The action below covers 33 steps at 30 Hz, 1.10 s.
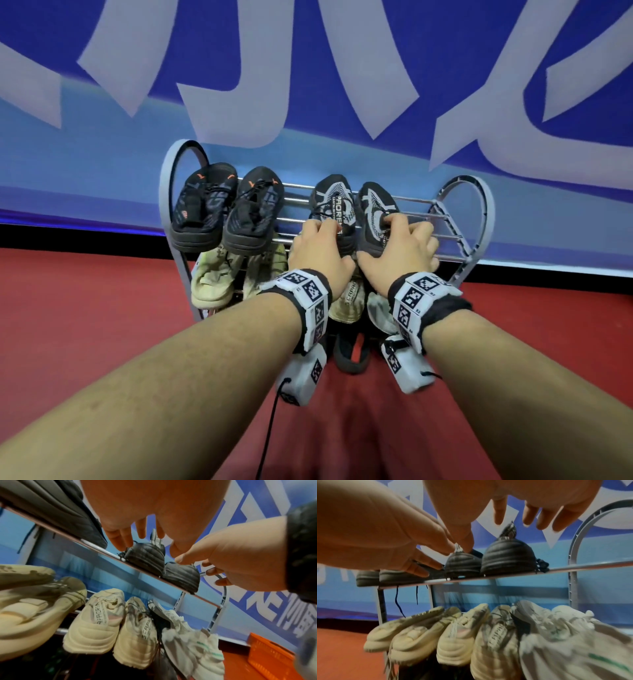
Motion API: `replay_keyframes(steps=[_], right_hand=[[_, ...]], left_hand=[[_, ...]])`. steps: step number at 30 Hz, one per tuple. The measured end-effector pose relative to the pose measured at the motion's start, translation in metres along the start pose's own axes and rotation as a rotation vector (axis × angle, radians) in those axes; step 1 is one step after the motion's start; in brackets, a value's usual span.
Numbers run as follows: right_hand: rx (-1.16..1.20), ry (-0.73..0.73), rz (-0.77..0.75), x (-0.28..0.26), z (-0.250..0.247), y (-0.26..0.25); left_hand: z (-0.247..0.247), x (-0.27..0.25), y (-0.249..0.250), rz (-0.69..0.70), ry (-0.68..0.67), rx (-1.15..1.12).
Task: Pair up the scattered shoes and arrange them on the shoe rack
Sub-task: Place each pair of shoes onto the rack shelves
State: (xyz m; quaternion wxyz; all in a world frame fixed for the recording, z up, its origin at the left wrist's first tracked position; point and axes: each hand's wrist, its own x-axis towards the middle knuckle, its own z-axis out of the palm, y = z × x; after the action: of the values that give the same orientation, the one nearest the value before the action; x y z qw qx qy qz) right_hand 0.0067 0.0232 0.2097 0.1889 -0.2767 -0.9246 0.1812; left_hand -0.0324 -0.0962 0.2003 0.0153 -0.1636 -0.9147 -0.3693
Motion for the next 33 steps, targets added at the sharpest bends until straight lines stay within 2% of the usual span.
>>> replay_keyframes(steps=[4, 8, 14, 21, 29, 33], right_hand=[[-0.015, -0.111, 0.013, 0.0, 0.016, 0.02], [0.08, -0.164, -0.056, 0.007, 0.025, 0.03], [0.105, -0.119, -0.081, 0.009, 0.027, 0.031], [0.087, -0.081, -0.103, 0.009, 0.031, 0.023], [0.103, -0.077, -0.104, 0.003, 0.043, -0.016], [0.11, -0.052, -0.108, 0.005, 0.047, -0.018]], left_hand=[[0.019, 0.005, -0.002, 0.041, -0.061, 0.119], [0.027, 0.014, -0.006, -0.007, -0.077, 0.125], [0.02, 0.023, -0.009, 0.017, 0.014, 0.067], [0.006, 0.008, -0.017, 0.015, 0.041, 0.087], [-0.024, 0.003, -0.039, 0.017, 0.045, 0.18], [-0.029, 0.005, -0.041, 0.027, 0.039, 0.211]])
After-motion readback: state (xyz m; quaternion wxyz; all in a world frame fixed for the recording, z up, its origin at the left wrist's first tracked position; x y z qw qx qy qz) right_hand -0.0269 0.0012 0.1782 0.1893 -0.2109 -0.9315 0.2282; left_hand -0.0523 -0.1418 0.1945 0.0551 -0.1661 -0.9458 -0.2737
